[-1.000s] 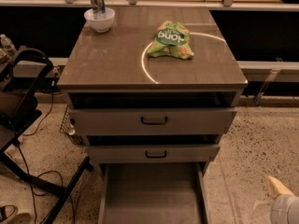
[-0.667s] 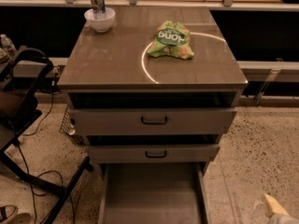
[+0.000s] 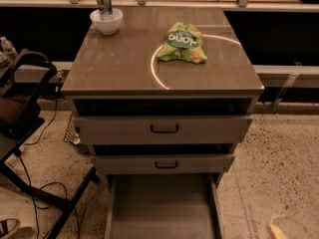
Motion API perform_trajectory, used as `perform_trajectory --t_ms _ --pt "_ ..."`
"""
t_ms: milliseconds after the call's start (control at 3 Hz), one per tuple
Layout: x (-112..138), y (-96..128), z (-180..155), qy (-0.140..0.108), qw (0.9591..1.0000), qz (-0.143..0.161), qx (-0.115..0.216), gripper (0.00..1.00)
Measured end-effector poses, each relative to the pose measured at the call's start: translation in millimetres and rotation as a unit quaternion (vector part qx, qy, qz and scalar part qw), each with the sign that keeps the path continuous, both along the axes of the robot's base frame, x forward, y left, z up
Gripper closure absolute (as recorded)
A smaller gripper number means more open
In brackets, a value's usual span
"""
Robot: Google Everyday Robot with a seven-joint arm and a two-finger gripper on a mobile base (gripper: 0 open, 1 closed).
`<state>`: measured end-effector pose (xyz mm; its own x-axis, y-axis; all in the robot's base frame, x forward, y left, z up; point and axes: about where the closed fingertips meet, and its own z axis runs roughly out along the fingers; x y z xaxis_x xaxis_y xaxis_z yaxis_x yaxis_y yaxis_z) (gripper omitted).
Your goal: Close bottom drawer
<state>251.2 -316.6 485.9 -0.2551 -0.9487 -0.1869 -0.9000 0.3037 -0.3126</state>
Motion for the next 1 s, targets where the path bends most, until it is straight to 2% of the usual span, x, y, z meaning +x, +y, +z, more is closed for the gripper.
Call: perform_trajectory --t_ms 333,667,1000 --pt "2 1 -3 0.000 1.0000 0.003 0.001 0.00" --pt "14 -2 -22 -0.015 0.9996 0.024 0.007 0.00" --pt "18 -5 -85 -0.015 0.9979 0.059 0.022 0.26"
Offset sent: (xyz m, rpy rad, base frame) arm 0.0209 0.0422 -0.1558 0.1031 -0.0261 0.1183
